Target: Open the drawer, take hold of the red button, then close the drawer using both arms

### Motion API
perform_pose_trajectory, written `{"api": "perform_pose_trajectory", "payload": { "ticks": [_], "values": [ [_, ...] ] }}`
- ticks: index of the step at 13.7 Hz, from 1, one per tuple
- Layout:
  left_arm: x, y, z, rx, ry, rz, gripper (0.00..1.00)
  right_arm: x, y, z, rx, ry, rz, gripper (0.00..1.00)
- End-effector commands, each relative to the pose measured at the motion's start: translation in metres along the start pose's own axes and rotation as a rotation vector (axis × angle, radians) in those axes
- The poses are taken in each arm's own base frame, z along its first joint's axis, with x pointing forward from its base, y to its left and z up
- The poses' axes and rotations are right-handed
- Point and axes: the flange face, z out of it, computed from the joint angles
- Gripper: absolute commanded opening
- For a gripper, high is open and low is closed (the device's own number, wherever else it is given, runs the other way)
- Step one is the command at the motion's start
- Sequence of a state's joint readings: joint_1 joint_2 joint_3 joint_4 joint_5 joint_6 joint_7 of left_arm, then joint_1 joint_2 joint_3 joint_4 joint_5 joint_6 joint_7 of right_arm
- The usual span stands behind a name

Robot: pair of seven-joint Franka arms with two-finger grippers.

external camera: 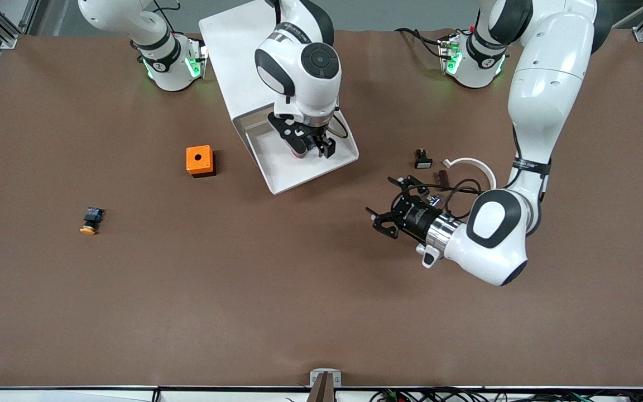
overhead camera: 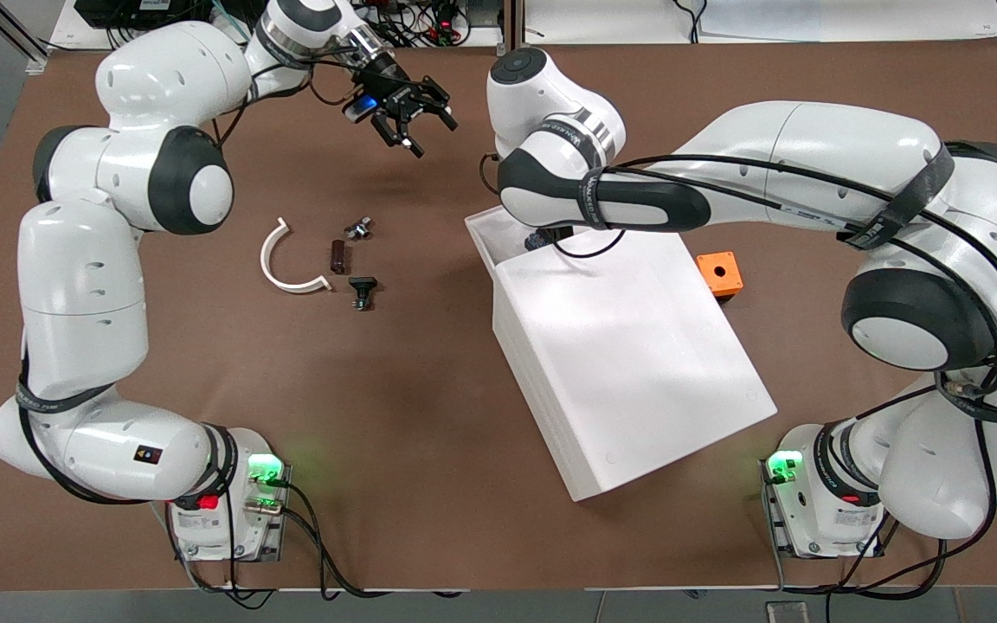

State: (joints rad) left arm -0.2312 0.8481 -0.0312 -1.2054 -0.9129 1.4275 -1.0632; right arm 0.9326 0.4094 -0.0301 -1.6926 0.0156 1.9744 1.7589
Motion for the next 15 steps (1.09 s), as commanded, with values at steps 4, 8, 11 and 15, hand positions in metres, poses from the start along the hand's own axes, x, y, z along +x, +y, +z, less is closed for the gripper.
{"api": "perform_pose_trajectory", "payload": {
  "ticks": [4,8,11,15],
  "values": [
    [0.026,0.0,-0.028,-0.066,0.21,0.243,1.0,-0.006,-0.005,0.009,-0.006,0.008,0.008,1.0],
    [0.024,0.009,-0.029,-0.104,0.278,0.29,1.0,-0.011,-0.004,0.011,-0.009,0.009,0.0,1.0],
    [0.025,0.01,-0.034,-0.125,0.299,0.304,1.0,-0.015,-0.004,0.017,-0.019,0.013,-0.007,1.0],
    [0.022,0.006,-0.048,-0.147,0.306,0.308,1.0,-0.018,-0.004,0.022,-0.025,0.014,-0.015,0.84]
  ]
}}
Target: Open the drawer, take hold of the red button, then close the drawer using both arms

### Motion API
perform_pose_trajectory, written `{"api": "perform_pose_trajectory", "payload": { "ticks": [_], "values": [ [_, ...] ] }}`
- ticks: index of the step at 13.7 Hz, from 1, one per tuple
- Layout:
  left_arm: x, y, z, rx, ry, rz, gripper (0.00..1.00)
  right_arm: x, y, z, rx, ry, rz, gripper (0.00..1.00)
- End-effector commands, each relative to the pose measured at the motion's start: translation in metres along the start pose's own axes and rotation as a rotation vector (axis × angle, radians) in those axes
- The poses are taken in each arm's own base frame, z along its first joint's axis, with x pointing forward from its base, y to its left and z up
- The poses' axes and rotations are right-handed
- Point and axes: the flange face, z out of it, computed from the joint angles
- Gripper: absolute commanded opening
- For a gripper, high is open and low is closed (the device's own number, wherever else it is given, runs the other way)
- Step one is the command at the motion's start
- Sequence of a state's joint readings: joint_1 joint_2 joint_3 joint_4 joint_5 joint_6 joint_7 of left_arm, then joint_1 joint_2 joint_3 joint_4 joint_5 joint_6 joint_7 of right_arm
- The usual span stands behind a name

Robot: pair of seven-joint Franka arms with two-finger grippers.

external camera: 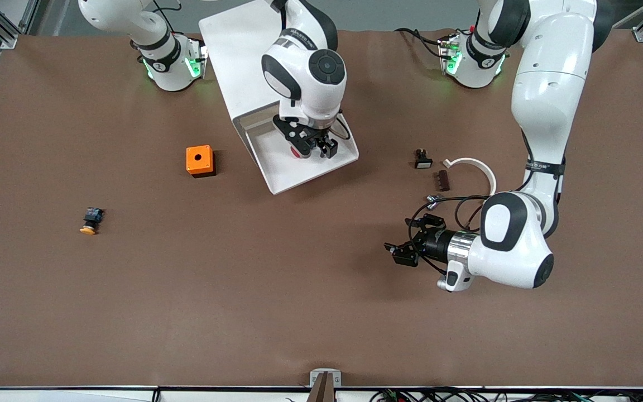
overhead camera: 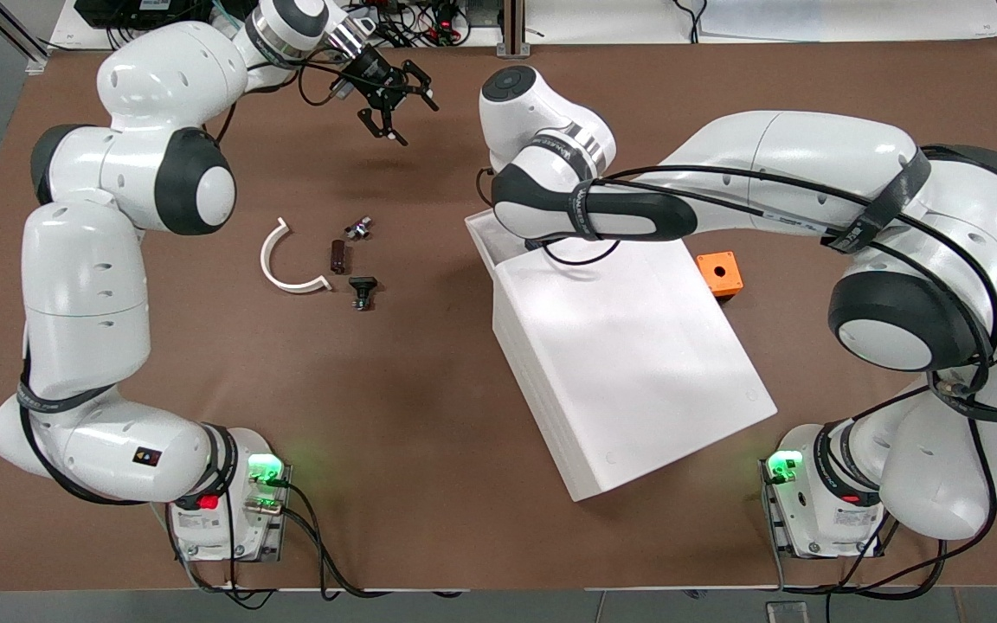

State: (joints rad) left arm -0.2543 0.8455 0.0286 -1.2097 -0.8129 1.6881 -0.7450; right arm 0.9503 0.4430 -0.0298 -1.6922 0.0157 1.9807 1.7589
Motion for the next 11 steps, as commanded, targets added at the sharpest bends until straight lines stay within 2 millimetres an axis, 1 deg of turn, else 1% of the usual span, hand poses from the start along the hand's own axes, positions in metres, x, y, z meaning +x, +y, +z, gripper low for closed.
{"api": "perform_pose_trajectory", "payload": {
  "ticks": [1,4,5,6,8,9,11],
  "values": [
    [-0.004,-0.002,-0.012,-0.002,0.024,0.019,1.0,-0.006,-0.003,0.001,0.001,0.006,0.003,0.73],
    [-0.006,-0.001,-0.01,0.0,0.024,0.021,1.0,-0.004,-0.005,-0.004,0.001,-0.04,0.025,0.34],
    [-0.007,0.0,-0.008,0.003,0.025,0.024,1.0,-0.004,-0.005,-0.005,0.003,-0.042,0.026,0.23],
    [-0.008,0.002,-0.007,0.003,0.029,0.027,1.0,-0.004,-0.005,-0.005,0.003,-0.042,0.026,0.15],
    [-0.007,0.004,-0.008,-0.011,0.045,0.028,1.0,-0.001,-0.007,-0.008,0.01,-0.044,0.03,0.03],
    [-0.006,0.003,-0.006,-0.01,0.046,0.026,1.0,0.002,-0.009,-0.011,0.016,-0.045,0.033,0.0],
    [-0.007,0.004,-0.007,-0.009,0.048,0.027,1.0,0.016,-0.013,-0.021,0.03,-0.05,0.055,0.0]
  ]
}}
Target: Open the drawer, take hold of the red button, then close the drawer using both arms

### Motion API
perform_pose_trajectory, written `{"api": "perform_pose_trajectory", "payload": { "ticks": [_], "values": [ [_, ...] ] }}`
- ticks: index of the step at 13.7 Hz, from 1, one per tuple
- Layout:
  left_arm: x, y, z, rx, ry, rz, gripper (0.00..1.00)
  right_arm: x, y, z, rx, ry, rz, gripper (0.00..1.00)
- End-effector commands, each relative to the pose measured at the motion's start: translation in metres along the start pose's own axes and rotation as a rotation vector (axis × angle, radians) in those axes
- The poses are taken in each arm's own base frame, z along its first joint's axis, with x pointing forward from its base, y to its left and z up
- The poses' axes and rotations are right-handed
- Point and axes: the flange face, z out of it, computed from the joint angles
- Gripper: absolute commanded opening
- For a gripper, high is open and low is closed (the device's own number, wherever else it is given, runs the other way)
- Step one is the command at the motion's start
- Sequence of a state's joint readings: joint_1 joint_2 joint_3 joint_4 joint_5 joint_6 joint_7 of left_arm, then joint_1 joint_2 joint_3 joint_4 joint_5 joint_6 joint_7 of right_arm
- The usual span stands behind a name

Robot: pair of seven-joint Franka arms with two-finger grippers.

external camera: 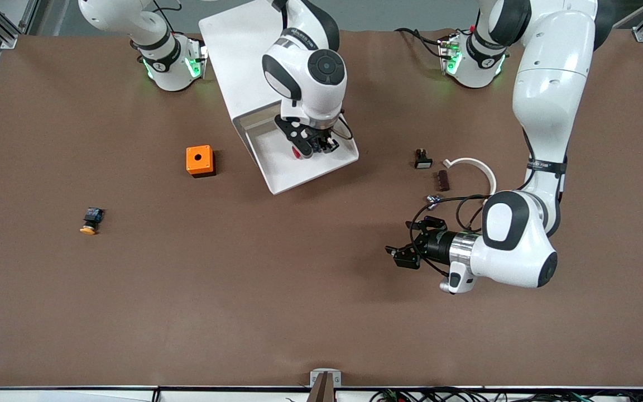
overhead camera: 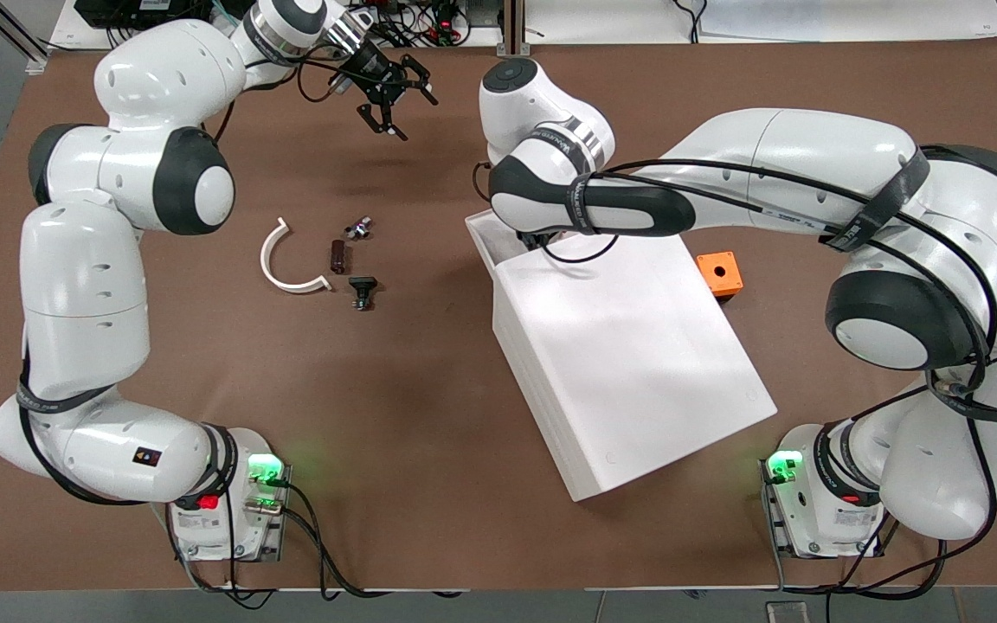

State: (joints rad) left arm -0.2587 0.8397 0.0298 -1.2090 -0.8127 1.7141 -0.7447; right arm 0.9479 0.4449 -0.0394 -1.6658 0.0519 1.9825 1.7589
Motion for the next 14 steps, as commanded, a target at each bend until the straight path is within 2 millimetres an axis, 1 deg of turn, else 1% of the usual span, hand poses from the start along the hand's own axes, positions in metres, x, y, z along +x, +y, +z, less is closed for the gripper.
{"api": "perform_pose_trajectory", "payload": {
  "ticks": [1,2,3,4,5,6,7,8,9,10,11,12,13,14],
  "values": [
    [-0.003,-0.001,-0.003,0.01,0.029,0.02,1.0,0.021,-0.011,-0.015,0.017,-0.018,0.043,0.0],
    [-0.001,0.0,-0.002,0.004,0.04,0.019,1.0,0.033,-0.013,-0.021,0.028,-0.024,0.061,0.0],
    [0.001,0.0,-0.003,-0.001,0.046,0.017,1.0,0.043,-0.016,-0.031,0.043,-0.036,0.081,0.0],
    [0.0,0.0,-0.002,-0.002,0.048,0.018,1.0,0.059,-0.019,-0.042,0.05,-0.053,0.107,0.0],
    [0.0,0.001,-0.003,-0.003,0.049,0.019,1.0,0.078,-0.022,-0.06,0.055,-0.06,0.129,0.0],
    [0.001,0.0,-0.002,0.005,0.054,0.02,1.0,0.096,-0.022,-0.072,0.05,-0.062,0.13,0.0],
    [-0.003,0.002,0.003,0.019,0.063,0.031,1.0,0.108,-0.021,-0.085,0.053,-0.062,0.098,0.0],
    [-0.003,0.004,0.004,0.014,0.078,0.035,1.0,0.124,-0.017,-0.098,0.062,-0.061,0.048,0.0],
    [-0.006,0.006,0.006,0.016,0.079,0.039,1.0,0.141,-0.012,-0.105,0.062,-0.056,0.0,0.0],
    [-0.009,0.008,0.007,0.019,0.082,0.043,1.0,0.16,-0.007,-0.117,0.075,-0.052,-0.043,0.0],
    [-0.01,0.007,0.007,0.032,0.095,0.05,1.0,0.185,0.001,-0.126,0.082,-0.053,-0.095,0.0],
    [-0.012,0.008,0.01,0.049,0.105,0.057,1.0,0.209,0.011,-0.13,0.056,-0.06,-0.142,0.0],
    [-0.019,0.012,0.019,0.068,0.116,0.071,1.0,0.234,0.02,-0.13,0.033,-0.07,-0.189,0.0],
    [-0.023,0.015,0.023,0.077,0.135,0.084,1.0,0.261,0.033,-0.135,0.035,-0.075,-0.231,0.0]
  ]
}}
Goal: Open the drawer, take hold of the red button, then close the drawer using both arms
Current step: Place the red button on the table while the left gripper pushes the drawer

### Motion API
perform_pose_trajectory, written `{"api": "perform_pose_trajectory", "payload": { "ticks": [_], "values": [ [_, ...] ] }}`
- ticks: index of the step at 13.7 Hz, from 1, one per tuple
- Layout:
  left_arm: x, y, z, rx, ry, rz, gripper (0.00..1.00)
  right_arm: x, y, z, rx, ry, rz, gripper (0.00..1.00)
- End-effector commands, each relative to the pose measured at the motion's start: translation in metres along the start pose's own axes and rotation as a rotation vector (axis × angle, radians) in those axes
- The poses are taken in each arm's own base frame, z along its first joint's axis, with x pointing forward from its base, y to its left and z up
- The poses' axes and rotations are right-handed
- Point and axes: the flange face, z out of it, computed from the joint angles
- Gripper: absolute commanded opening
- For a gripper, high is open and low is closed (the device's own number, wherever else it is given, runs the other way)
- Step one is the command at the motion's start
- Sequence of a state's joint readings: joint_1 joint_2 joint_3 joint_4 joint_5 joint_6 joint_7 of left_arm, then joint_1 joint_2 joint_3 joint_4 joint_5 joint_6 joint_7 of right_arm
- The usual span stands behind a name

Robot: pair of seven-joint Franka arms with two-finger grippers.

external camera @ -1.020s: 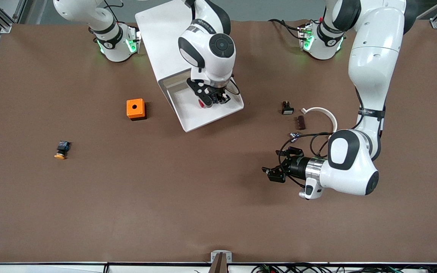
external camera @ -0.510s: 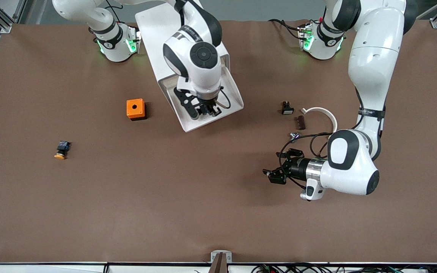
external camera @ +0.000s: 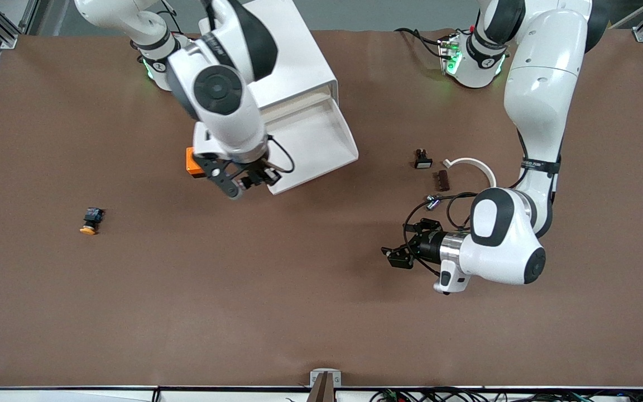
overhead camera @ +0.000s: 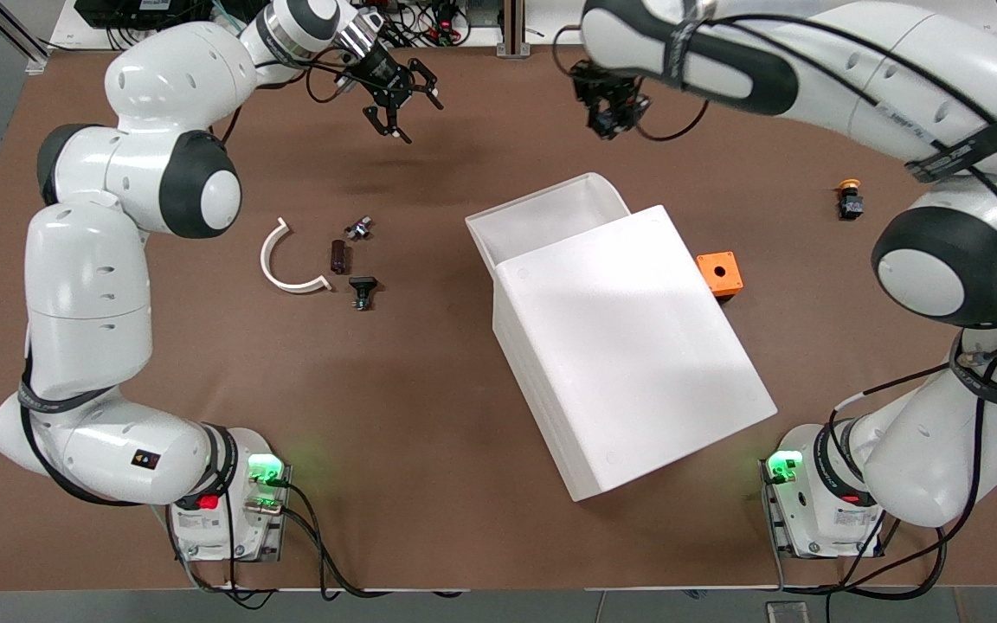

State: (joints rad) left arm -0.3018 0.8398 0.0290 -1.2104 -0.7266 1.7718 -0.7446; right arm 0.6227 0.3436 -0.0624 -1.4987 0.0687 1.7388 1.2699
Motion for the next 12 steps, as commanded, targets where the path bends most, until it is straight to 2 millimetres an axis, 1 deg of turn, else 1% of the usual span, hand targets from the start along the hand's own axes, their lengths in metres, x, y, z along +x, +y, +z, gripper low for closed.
{"api": "perform_pose_trajectory", "payload": {
  "ticks": [1,2,3,5,7,9,10,11,12],
  "values": [
    [-0.022,0.012,0.01,0.045,0.073,0.049,1.0,0.063,0.047,-0.017,0.003,-0.029,-0.098,0.0],
    [-0.028,0.016,0.014,0.054,0.09,0.063,1.0,0.078,0.058,-0.018,0.003,-0.034,-0.132,0.0],
    [-0.032,0.02,0.018,0.05,0.099,0.073,1.0,0.088,0.066,-0.013,-0.003,-0.039,-0.173,0.0],
    [-0.042,0.027,0.026,0.049,0.109,0.077,1.0,0.107,0.077,-0.005,-0.032,-0.009,-0.272,0.0],
    [-0.057,0.035,0.033,0.061,0.135,0.075,1.0,0.129,0.088,0.0,-0.057,0.016,-0.342,0.0],
    [-0.071,0.043,0.045,0.086,0.188,0.072,1.0,0.157,0.107,0.01,-0.056,0.004,-0.39,0.0],
    [-0.079,0.049,0.053,0.093,0.222,0.074,1.0,0.168,0.115,0.018,-0.057,-0.002,-0.411,0.0],
    [-0.084,0.051,0.057,0.097,0.242,0.069,1.0,0.176,0.122,0.026,-0.054,0.002,-0.42,0.0],
    [-0.089,0.053,0.06,0.099,0.245,0.061,1.0,0.184,0.132,0.04,-0.045,0.008,-0.439,0.0]
  ]
}}
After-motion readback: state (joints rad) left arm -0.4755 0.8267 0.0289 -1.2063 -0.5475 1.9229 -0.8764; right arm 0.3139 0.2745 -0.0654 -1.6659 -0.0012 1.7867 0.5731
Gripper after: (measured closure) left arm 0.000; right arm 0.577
